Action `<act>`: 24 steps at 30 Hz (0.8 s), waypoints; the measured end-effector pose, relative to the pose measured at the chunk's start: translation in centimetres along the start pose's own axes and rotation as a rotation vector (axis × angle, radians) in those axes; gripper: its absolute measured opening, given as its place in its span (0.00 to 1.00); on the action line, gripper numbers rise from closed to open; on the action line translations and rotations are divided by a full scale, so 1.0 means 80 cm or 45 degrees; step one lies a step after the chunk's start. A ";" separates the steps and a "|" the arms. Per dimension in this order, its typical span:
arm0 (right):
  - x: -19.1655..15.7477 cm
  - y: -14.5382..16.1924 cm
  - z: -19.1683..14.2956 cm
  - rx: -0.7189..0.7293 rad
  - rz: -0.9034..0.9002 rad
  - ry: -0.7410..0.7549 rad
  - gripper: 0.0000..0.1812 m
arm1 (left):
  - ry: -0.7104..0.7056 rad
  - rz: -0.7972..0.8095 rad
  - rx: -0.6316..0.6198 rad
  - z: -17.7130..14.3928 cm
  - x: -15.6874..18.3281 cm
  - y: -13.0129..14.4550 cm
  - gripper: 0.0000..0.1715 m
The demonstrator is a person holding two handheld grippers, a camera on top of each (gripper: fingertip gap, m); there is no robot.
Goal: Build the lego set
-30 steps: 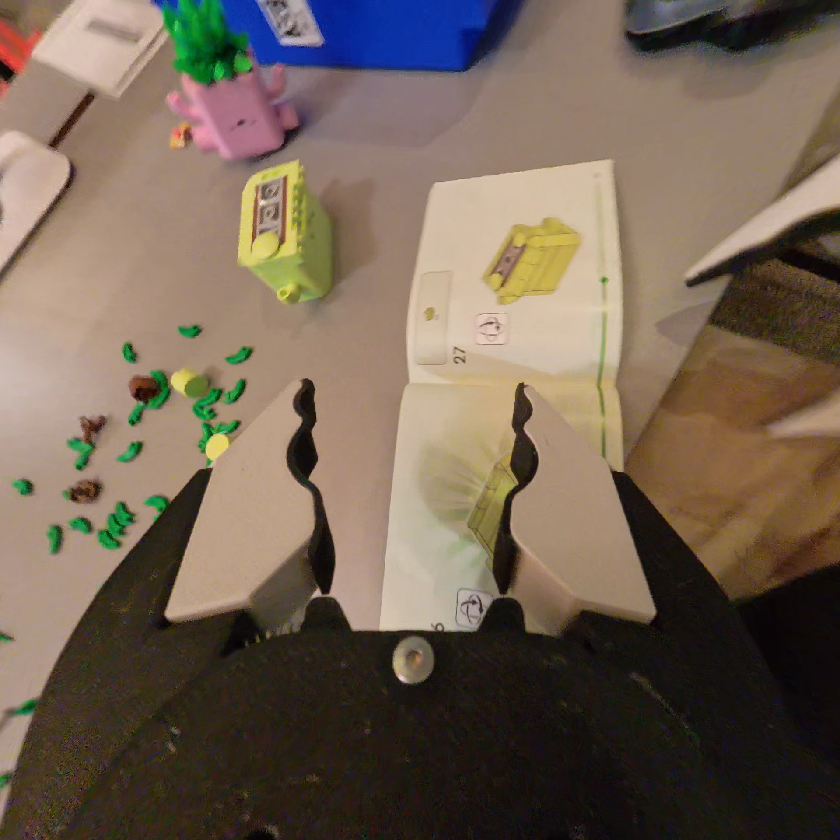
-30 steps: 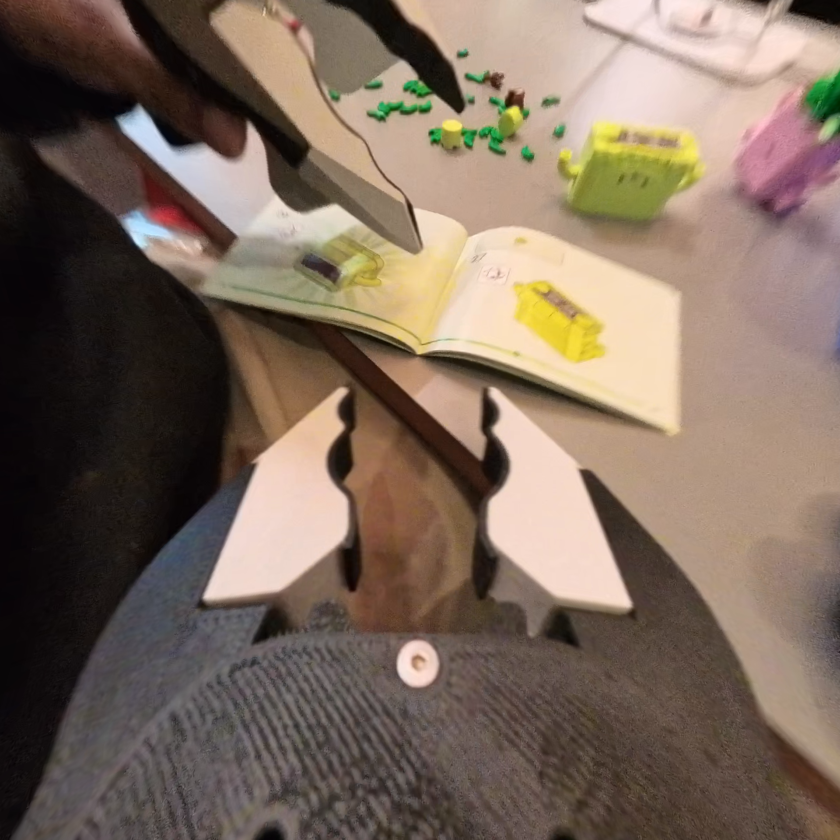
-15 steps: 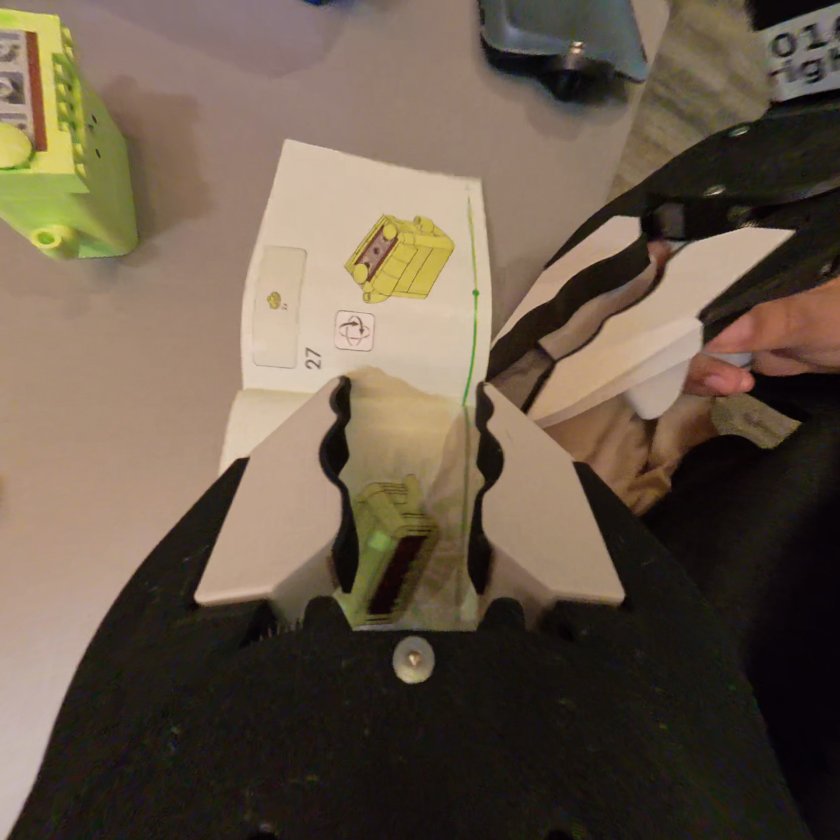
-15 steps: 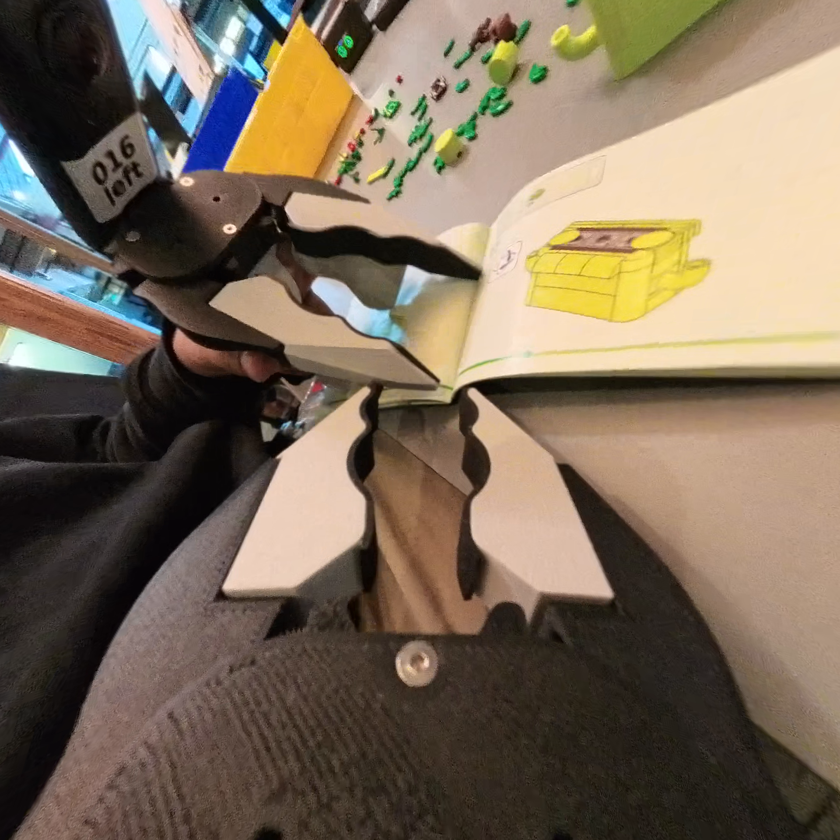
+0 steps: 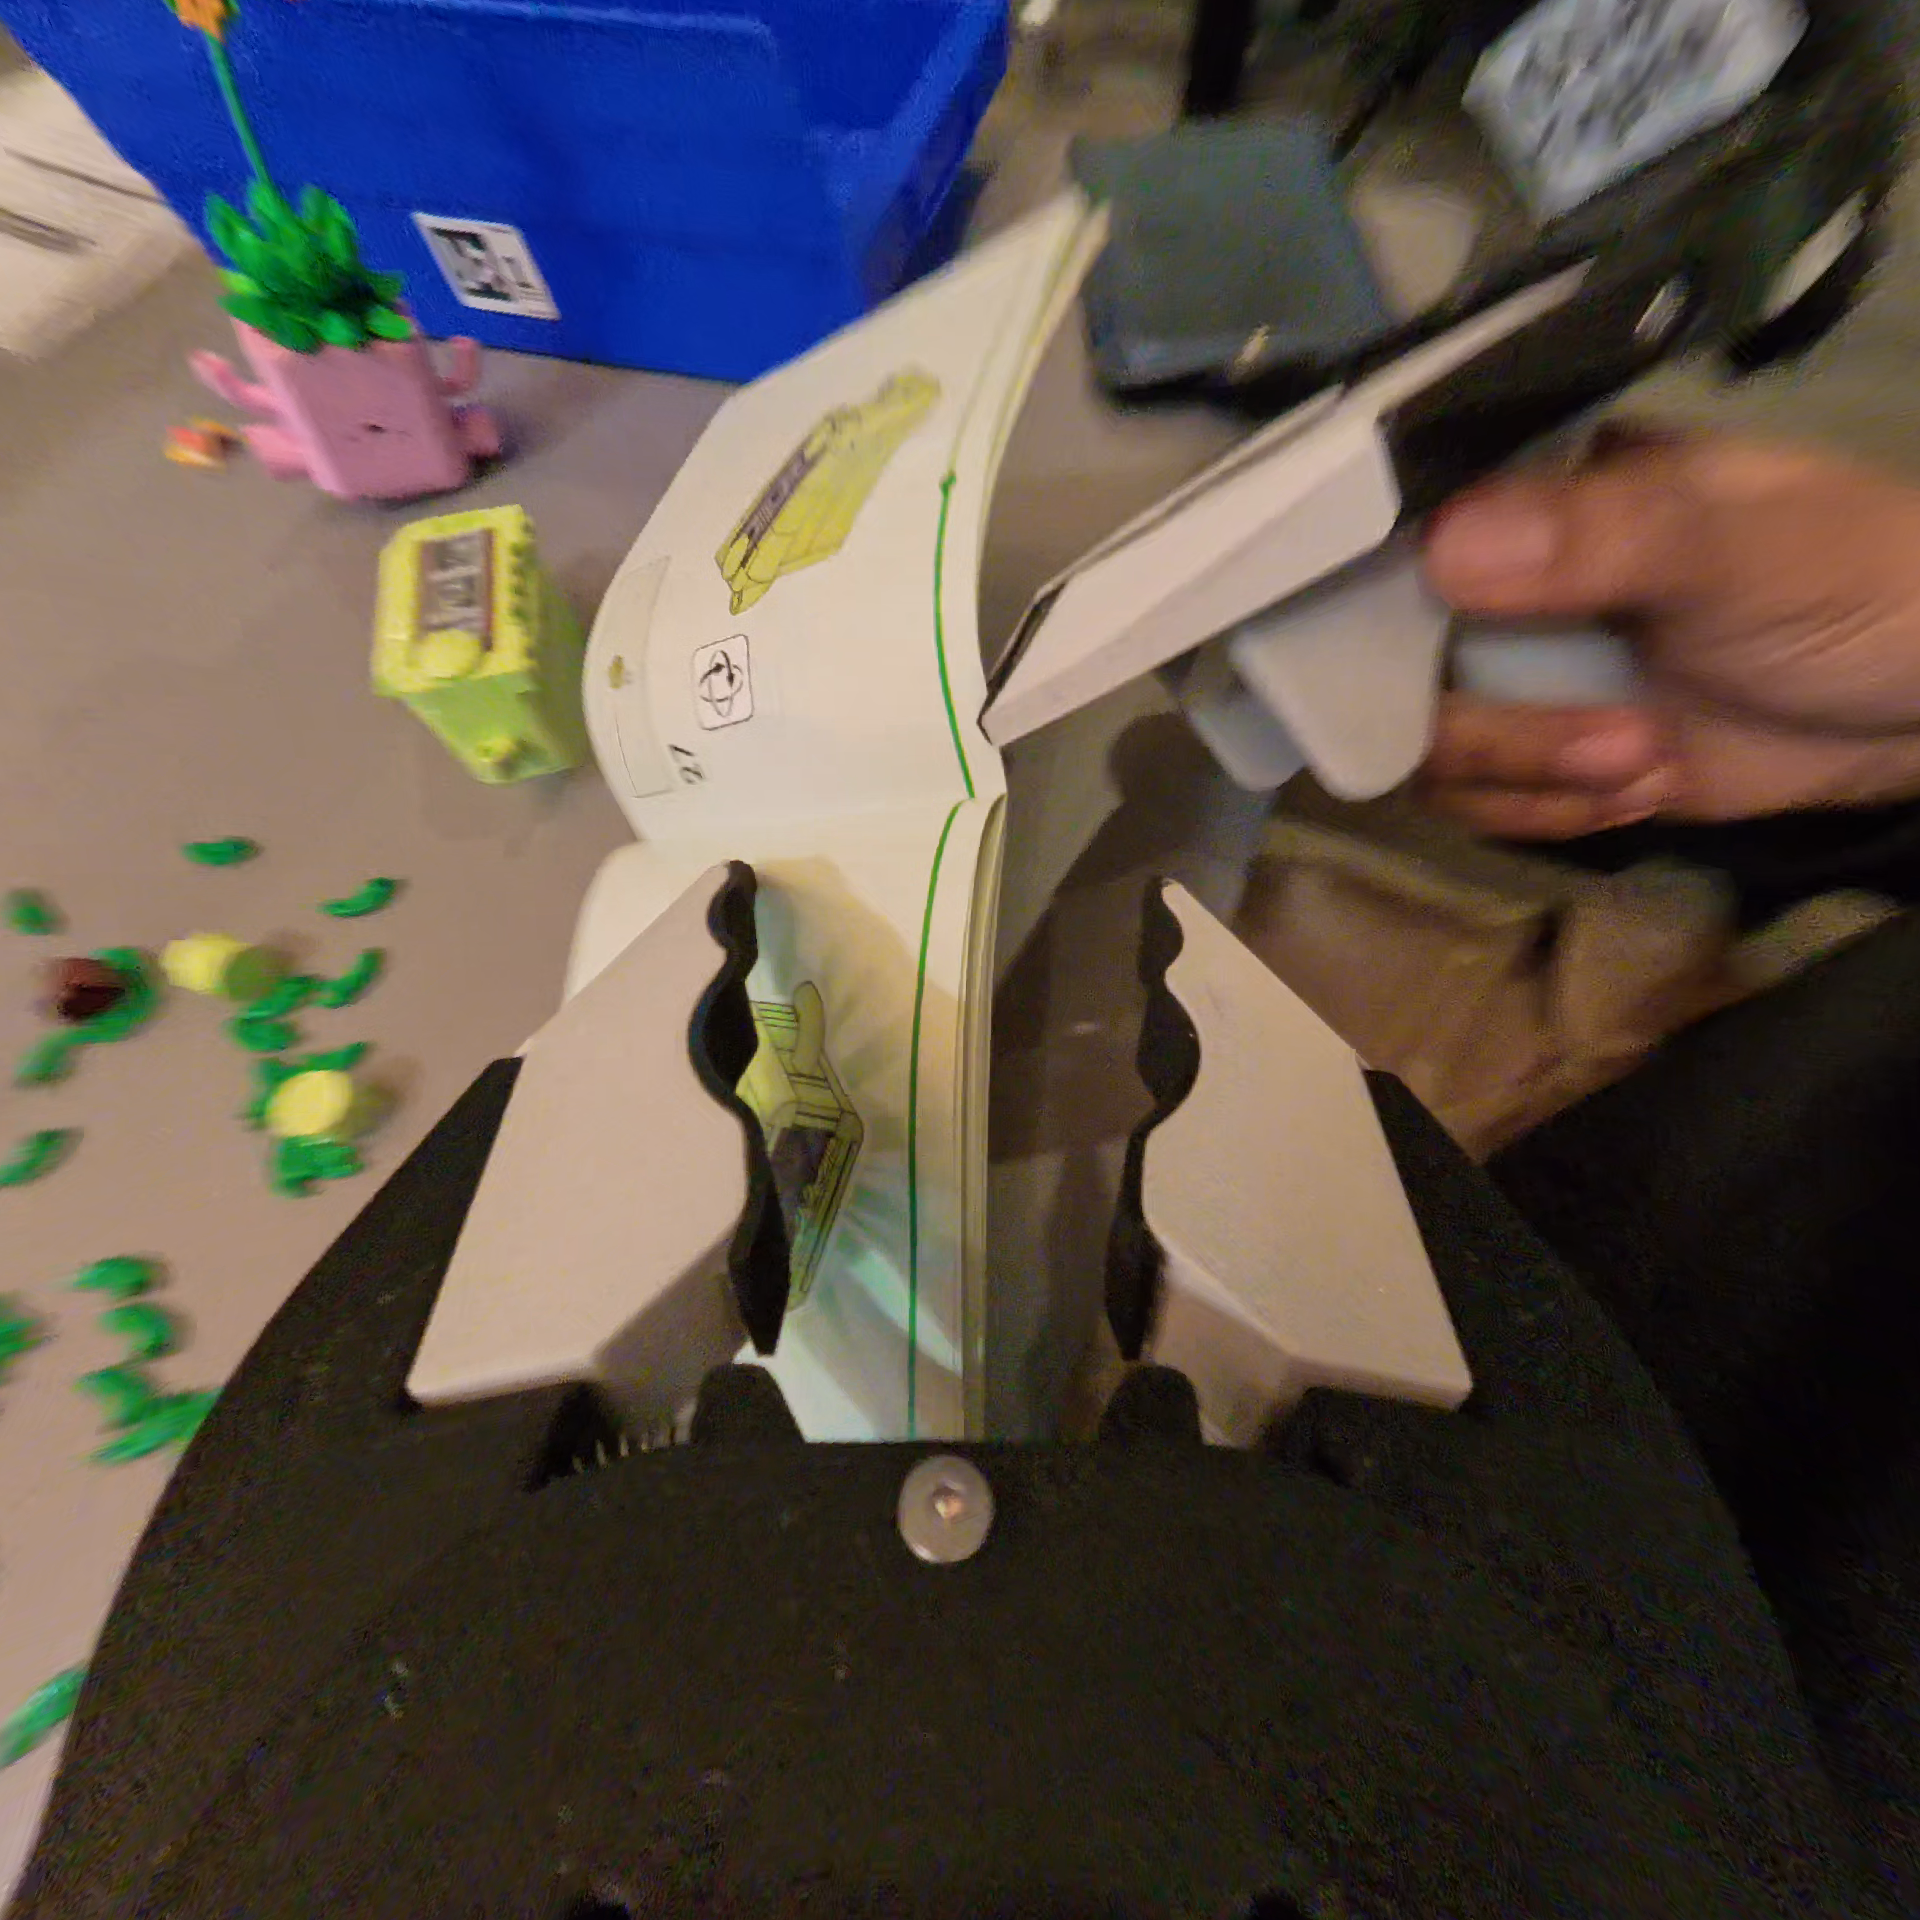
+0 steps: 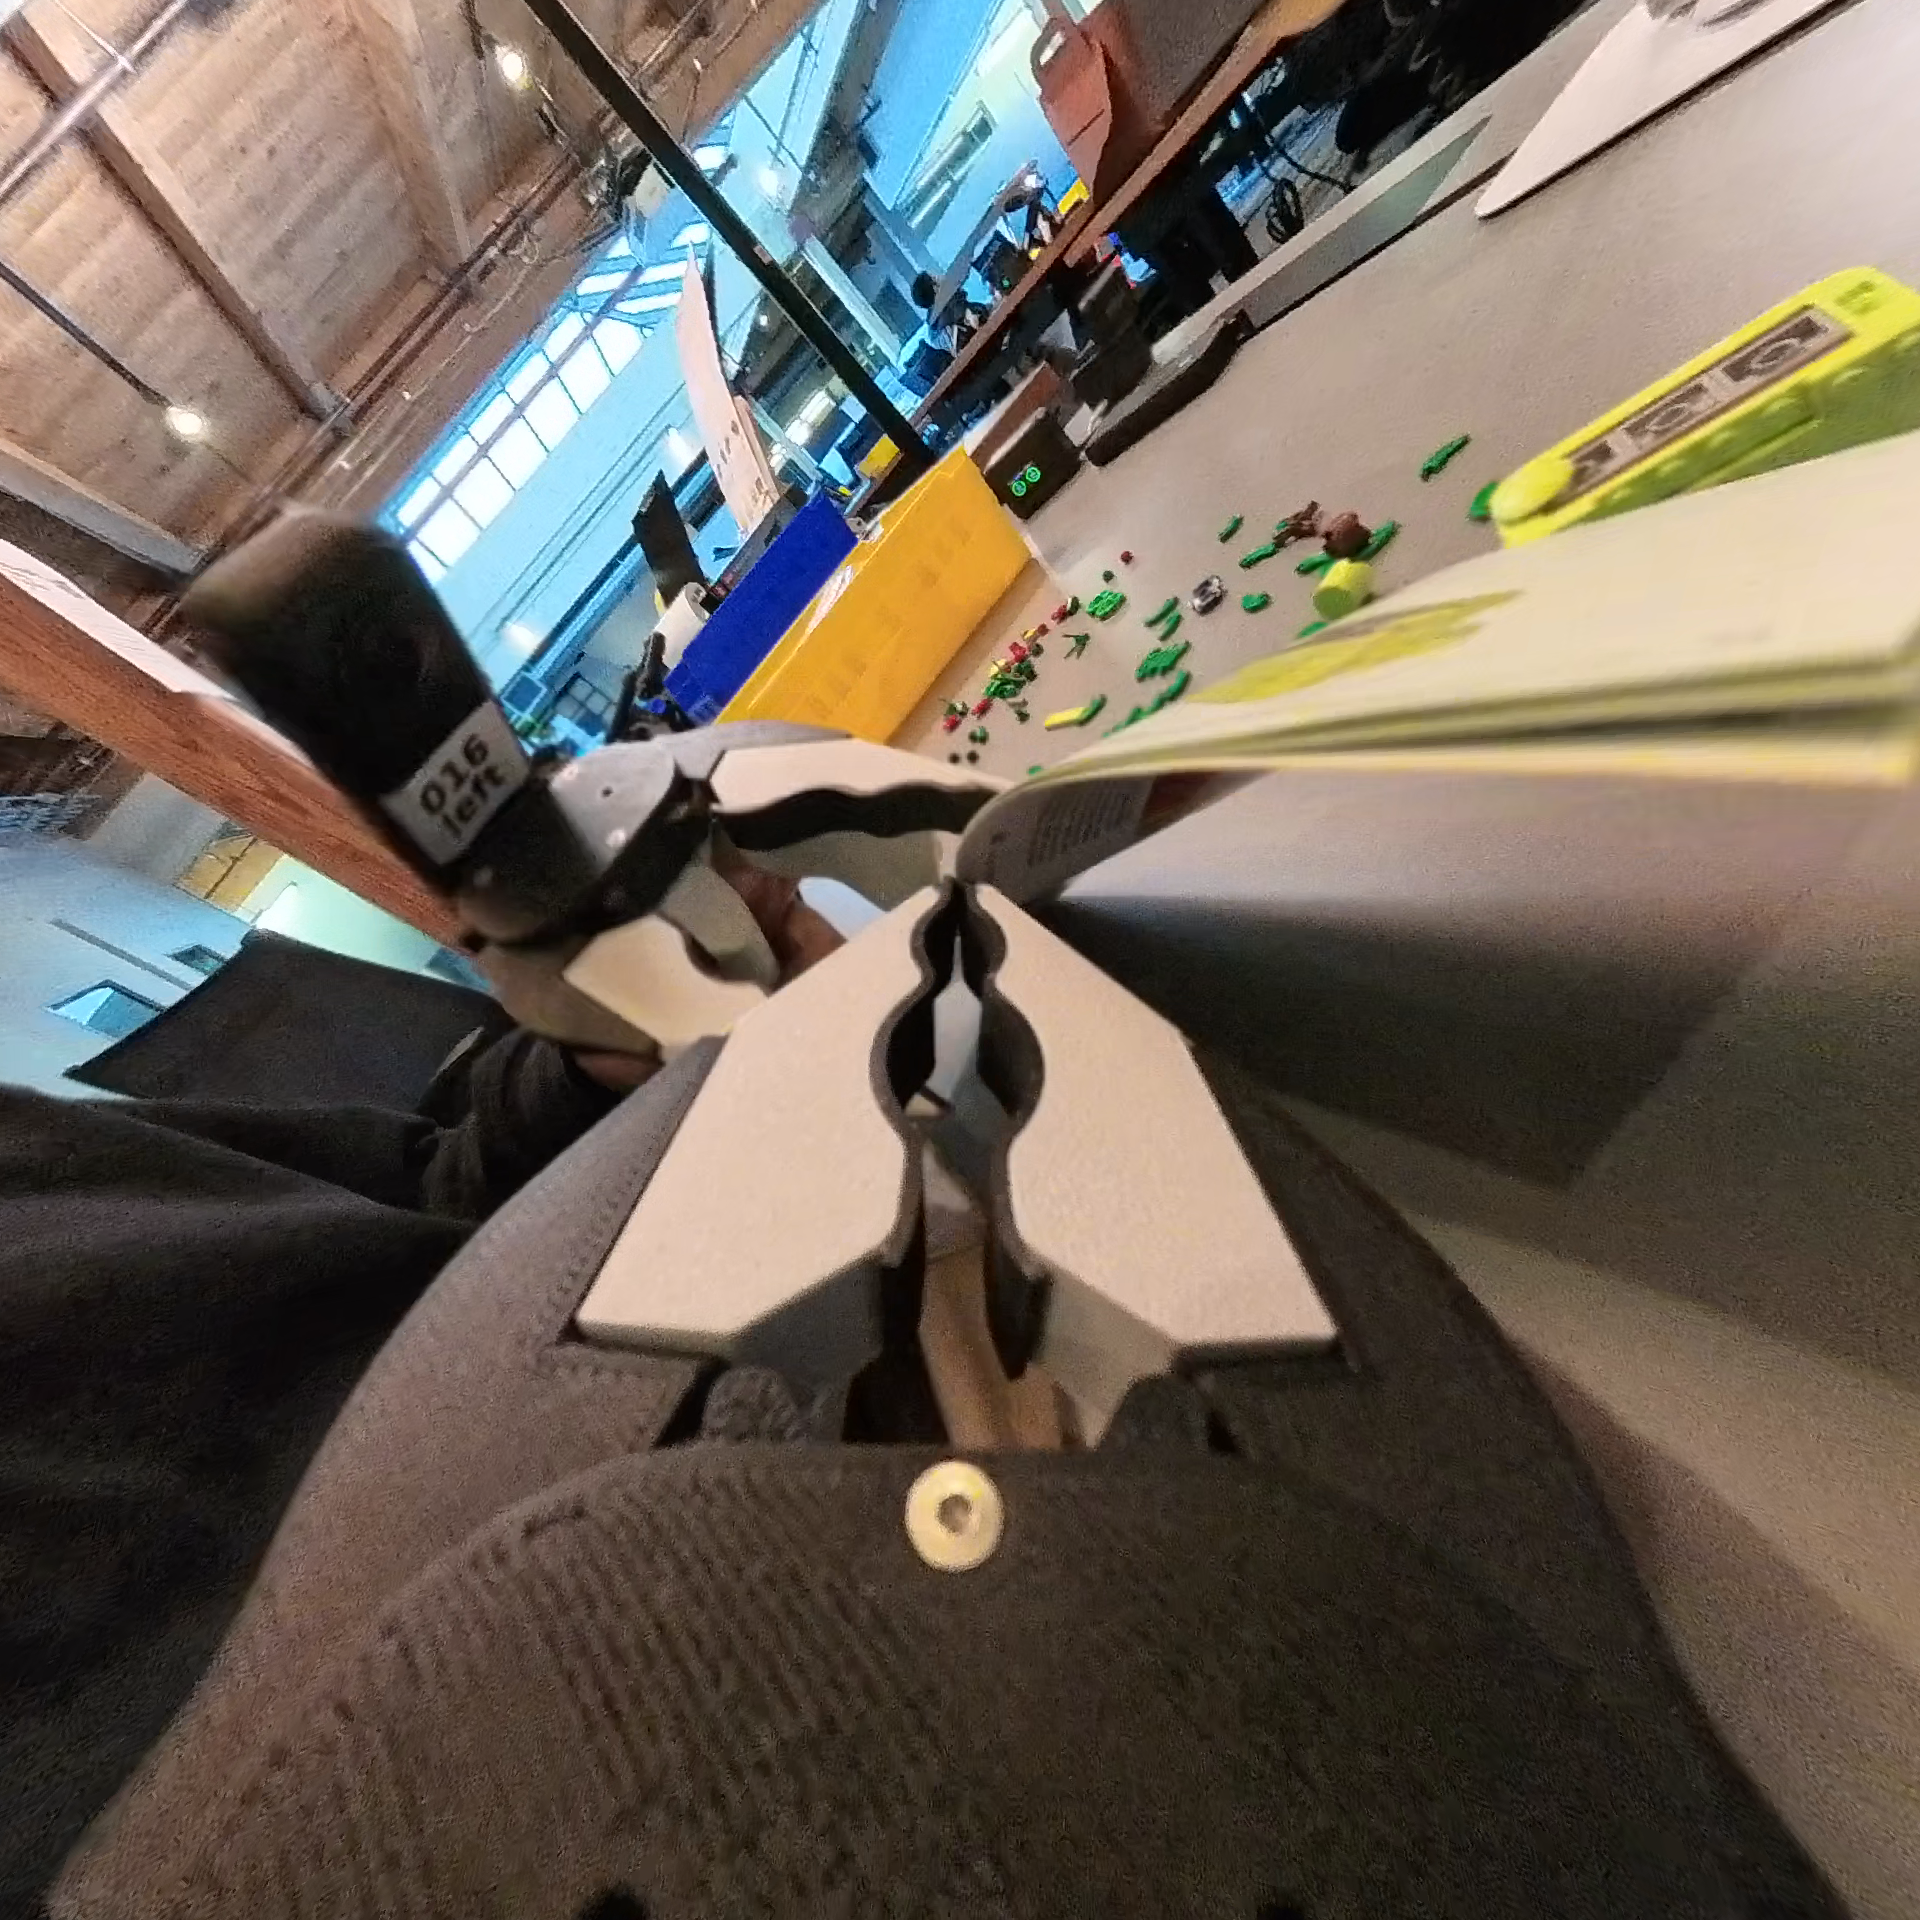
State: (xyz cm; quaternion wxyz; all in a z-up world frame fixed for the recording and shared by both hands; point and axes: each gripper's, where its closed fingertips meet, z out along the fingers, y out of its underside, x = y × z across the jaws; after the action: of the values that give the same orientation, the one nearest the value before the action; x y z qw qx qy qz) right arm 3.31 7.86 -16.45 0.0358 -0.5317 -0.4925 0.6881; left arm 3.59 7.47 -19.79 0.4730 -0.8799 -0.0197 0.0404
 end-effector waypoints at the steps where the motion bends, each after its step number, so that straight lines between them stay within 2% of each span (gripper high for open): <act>1: -0.004 0.001 0.003 -0.013 -0.007 -0.006 0.00 | -0.108 0.108 -0.038 0.002 -0.006 0.005 0.39; 3: -0.007 0.009 0.006 -0.061 -0.031 0.004 0.00 | -0.321 0.310 -0.046 -0.004 -0.021 0.001 0.08; 4: -0.012 0.014 0.006 -0.098 -0.038 -0.008 0.00 | -0.422 0.411 -0.023 -0.011 -0.028 -0.005 0.01; 6: -0.031 0.026 0.002 -0.215 -0.051 -0.083 0.00 | -0.613 0.606 -0.030 -0.026 -0.048 -0.011 0.00; 9: -0.045 0.031 -0.014 -0.413 -0.211 -0.077 0.06 | -0.669 0.840 -0.083 -0.039 -0.061 -0.010 0.00; 11: -0.048 0.000 -0.024 -0.412 -0.340 -0.031 0.08 | -0.654 0.979 -0.056 -0.046 -0.063 -0.016 0.00; 14: -0.046 -0.058 -0.027 -0.429 -0.433 0.008 0.18 | -0.590 1.233 0.027 -0.053 -0.051 -0.028 0.00; 16: -0.035 -0.091 -0.016 -0.482 -0.481 0.022 0.23 | -0.526 1.385 0.125 -0.058 -0.034 -0.040 0.00; 18: -0.016 -0.110 0.003 -0.612 -0.518 0.027 0.24 | -0.509 1.496 0.206 -0.065 -0.023 -0.055 0.00; 21: 0.008 -0.112 0.027 -0.882 -0.464 -0.043 0.23 | -0.536 1.606 0.320 -0.089 -0.013 -0.084 0.00; 24: -0.023 -0.100 0.044 -1.000 -0.146 -0.369 0.29 | -0.561 1.626 0.443 -0.118 -0.011 -0.108 0.00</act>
State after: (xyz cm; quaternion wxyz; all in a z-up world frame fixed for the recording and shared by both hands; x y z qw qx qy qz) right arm -2.43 8.68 -9.62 -0.2007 -0.3744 -0.7461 0.5128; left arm 3.55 4.34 -7.40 0.4756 -0.6021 0.4128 0.4907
